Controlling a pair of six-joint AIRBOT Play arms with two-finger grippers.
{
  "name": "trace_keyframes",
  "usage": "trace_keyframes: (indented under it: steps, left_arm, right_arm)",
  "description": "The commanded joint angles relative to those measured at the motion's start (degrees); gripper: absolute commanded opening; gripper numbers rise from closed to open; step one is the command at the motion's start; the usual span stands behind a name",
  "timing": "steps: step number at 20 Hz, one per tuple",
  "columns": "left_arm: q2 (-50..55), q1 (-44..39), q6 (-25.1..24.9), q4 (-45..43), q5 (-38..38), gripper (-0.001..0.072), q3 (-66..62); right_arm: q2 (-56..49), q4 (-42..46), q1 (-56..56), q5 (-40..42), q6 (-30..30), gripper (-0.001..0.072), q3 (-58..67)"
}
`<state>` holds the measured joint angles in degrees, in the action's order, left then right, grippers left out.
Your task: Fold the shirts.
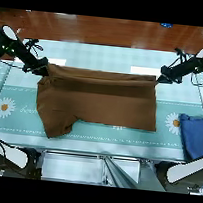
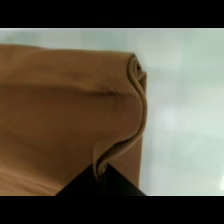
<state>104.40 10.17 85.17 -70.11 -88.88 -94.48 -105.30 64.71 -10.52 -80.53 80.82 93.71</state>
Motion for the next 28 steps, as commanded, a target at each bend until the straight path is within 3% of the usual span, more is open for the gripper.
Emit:
trace_keyframes:
  steps: [1, 8, 9, 10, 11, 14, 17, 20, 22, 25, 28]
  left_arm:
    - [0.28, 0.04, -0.35, -1.92, -2.91, 0.002, 1.05]
    - [0.31, -0.07, -0.55, -2.38, -4.72, 0.002, 1.22]
    - [0.31, -0.07, -0.39, -2.36, -5.99, 0.004, 1.22]
    - [0.28, -0.09, 0.13, -2.38, -7.65, 0.0249, 1.22]
    - [0.17, -0.07, 0.87, -2.45, -8.76, 0.051, 1.22]
    - [-2.1, -0.04, 1.88, -2.64, -11.23, 0.0508, 2.29]
    - [-12.44, 2.01, 1.88, -7.8, -4.0, 0.0508, 13.11]
    - [-25.81, 10.88, 1.27, -7.52, 4.15, 0.0507, 32.68]
    - [-33.48, 20.55, -1.68, -1.42, 7.52, 0.0507, 45.83]
    - [-43.41, 34.56, -8.31, 14.73, 13.44, 0.0509, 62.97]
    - [-48.48, 38.97, -13.14, 18.99, 13.9, 0.051, 71.12]
  right_arm:
    - [0.04, 1.75, 0.5, -0.15, 0.22, 0.0025, -2.43]
    - [0.0, 3.13, 0.52, -2.05, 0.79, 0.0032, -2.43]
    - [0.0, 3.02, 0.52, -2.27, 0.83, 0.0146, -2.43]
    - [0.0, 2.62, 0.52, -3.19, 0.85, 0.0342, -2.43]
    - [0.07, 2.29, 0.5, -4.35, 0.72, 0.041, -2.43]
    - [2.91, 5.03, -1.62, -4.59, 2.73, 0.0408, -2.4]
    - [10.58, 7.23, -6.64, -3.85, 3.1, 0.0408, -3.78]
    - [21.77, 4.24, -11.32, 3.23, 1.68, 0.0408, -16.09]
    - [29.83, 0.61, -13.38, 7.91, -2.03, 0.0408, -28.0]
    - [38.51, -3.52, -14.36, 12.09, -4.76, 0.0408, -41.9]
    - [42.6, -7.48, -14.36, 13.29, -6.03, 0.0408, -49.07]
